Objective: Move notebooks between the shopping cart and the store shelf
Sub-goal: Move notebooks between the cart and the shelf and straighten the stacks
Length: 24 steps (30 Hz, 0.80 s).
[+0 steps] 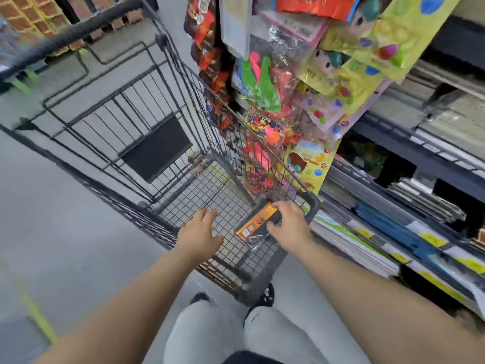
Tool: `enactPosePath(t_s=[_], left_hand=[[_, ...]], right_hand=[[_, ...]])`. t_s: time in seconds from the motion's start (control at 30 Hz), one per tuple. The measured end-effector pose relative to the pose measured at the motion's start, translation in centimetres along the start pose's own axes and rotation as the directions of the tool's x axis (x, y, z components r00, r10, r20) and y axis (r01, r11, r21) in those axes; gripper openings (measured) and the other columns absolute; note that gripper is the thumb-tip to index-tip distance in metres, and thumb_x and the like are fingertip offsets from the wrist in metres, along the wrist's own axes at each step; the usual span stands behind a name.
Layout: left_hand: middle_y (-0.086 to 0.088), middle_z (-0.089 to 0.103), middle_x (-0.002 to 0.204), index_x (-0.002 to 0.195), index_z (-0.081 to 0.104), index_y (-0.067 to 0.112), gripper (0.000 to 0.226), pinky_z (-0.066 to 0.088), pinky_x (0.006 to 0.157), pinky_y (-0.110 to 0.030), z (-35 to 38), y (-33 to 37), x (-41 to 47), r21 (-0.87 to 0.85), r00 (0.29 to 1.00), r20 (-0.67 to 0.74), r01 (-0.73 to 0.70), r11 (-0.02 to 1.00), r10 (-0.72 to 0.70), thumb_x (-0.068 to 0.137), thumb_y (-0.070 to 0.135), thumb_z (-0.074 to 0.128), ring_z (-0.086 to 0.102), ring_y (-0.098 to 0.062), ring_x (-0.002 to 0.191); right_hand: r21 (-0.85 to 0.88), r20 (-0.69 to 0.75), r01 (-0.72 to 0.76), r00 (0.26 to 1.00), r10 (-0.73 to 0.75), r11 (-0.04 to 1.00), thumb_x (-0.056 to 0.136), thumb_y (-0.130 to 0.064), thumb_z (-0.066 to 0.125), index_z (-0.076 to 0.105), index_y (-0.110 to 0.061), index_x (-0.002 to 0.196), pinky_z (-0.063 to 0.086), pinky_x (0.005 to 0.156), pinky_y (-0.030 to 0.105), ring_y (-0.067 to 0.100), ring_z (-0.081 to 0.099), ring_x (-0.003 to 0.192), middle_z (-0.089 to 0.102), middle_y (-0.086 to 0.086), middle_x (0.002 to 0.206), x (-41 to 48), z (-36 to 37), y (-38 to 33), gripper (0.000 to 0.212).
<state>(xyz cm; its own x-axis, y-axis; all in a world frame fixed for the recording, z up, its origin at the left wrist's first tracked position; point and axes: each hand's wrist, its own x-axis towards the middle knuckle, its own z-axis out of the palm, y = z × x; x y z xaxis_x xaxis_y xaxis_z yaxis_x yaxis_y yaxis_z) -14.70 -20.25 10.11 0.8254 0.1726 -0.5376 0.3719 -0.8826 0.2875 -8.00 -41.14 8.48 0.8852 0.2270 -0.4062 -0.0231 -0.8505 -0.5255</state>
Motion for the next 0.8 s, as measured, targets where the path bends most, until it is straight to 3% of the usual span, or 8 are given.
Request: enactPosePath(t_s=[0.1, 0.2, 0.3, 0.37, 0.53, 0.67, 0.8], left_hand=[[-0.003, 0.026, 0.153, 0.146, 0.03, 0.02, 0.064, 0.03, 0.11, -0.042, 0.5, -1.3, 2.7, -0.088, 0.993, 0.119, 0.008, 0.996, 0.003, 0.089, 0.03, 0.056, 0.029, -0.025, 0.139], [-0.009, 0.024, 0.152, 0.148, 0.026, 0.016, 0.069, 0.025, 0.112, -0.041, 1.3, -3.4, 6.6, -0.056, 0.949, 0.315, -0.001, 0.998, 0.019, 0.089, 0.031, 0.057, 0.026, -0.028, 0.139], [-0.012, 0.023, 0.153, 0.149, 0.02, 0.017, 0.075, 0.029, 0.11, -0.044, 1.5, -5.1, 10.5, 0.042, 0.859, 0.511, -0.072, 0.997, 0.04, 0.089, 0.042, 0.057, 0.029, -0.032, 0.138], [-0.011, 0.026, 0.152, 0.149, 0.021, 0.019, 0.074, 0.031, 0.109, -0.046, 1.5, -6.0, 12.9, 0.068, 0.812, 0.581, -0.115, 0.991, 0.055, 0.09, 0.042, 0.057, 0.034, -0.032, 0.136], [-0.006, 0.037, 0.148, 0.147, 0.024, 0.025, 0.082, 0.036, 0.108, -0.049, 3.4, -6.7, 18.9, 0.003, 0.71, 0.694, -0.165, 0.986, 0.117, 0.081, 0.059, 0.058, 0.048, -0.029, 0.125], [-0.007, 0.033, 0.152, 0.149, 0.022, 0.023, 0.087, 0.034, 0.109, -0.045, 7.7, -5.7, 23.1, 0.051, 0.636, 0.762, -0.247, 0.968, 0.122, 0.081, 0.061, 0.061, 0.041, -0.028, 0.133], [-0.01, 0.039, 0.148, 0.145, 0.031, 0.016, 0.083, 0.043, 0.101, -0.038, 12.6, -3.4, 26.7, 0.1, 0.731, 0.672, -0.248, 0.964, 0.118, 0.082, 0.058, 0.061, 0.048, -0.028, 0.126]], right_hand=[[0.106, 0.018, -0.083, 0.997, 0.081, 0.991, 0.09, -0.027, 0.059, 0.046, -0.021, 0.13, 0.045, 0.091, 0.037, 0.028, 0.055, 0.106, 0.039, 0.005, 0.133, 1.7, 1.4, -0.6, 0.043], [0.187, 0.012, -0.172, 0.985, 0.173, 0.967, 0.088, -0.022, 0.06, 0.047, -0.02, 0.129, 0.041, 0.09, 0.033, 0.026, 0.051, 0.112, 0.038, 0.006, 0.133, 3.7, 3.6, -0.9, 0.043], [0.269, -0.059, -0.279, 0.95, 0.305, 0.922, 0.086, -0.021, 0.063, 0.051, -0.018, 0.128, 0.034, 0.088, 0.024, 0.023, 0.046, 0.118, 0.044, 0.007, 0.131, 5.7, 6.0, -0.8, 0.044], [0.339, -0.069, -0.375, 0.905, 0.42, 0.863, 0.086, -0.019, 0.063, 0.052, -0.016, 0.127, 0.032, 0.089, 0.021, 0.023, 0.044, 0.121, 0.046, 0.009, 0.131, 6.7, 7.9, -0.5, 0.043], [0.431, -0.036, -0.56, 0.772, 0.634, 0.707, 0.085, -0.022, 0.065, 0.051, -0.017, 0.131, 0.039, 0.092, 0.028, 0.028, 0.048, 0.119, 0.046, 0.013, 0.131, 8.6, 12.9, 0.4, 0.048], [0.503, 0.007, -0.634, 0.683, 0.731, 0.588, 0.084, -0.021, 0.067, 0.052, -0.012, 0.13, 0.043, 0.099, 0.033, 0.031, 0.051, 0.117, 0.048, 0.014, 0.13, 9.8, 16.1, 2.0, 0.05], [0.576, -0.021, -0.632, 0.622, 0.783, 0.518, 0.085, -0.015, 0.064, 0.052, -0.011, 0.128, 0.046, 0.096, 0.032, 0.027, 0.057, 0.109, 0.049, 0.013, 0.129, 10.7, 17.6, 3.5, 0.045]])
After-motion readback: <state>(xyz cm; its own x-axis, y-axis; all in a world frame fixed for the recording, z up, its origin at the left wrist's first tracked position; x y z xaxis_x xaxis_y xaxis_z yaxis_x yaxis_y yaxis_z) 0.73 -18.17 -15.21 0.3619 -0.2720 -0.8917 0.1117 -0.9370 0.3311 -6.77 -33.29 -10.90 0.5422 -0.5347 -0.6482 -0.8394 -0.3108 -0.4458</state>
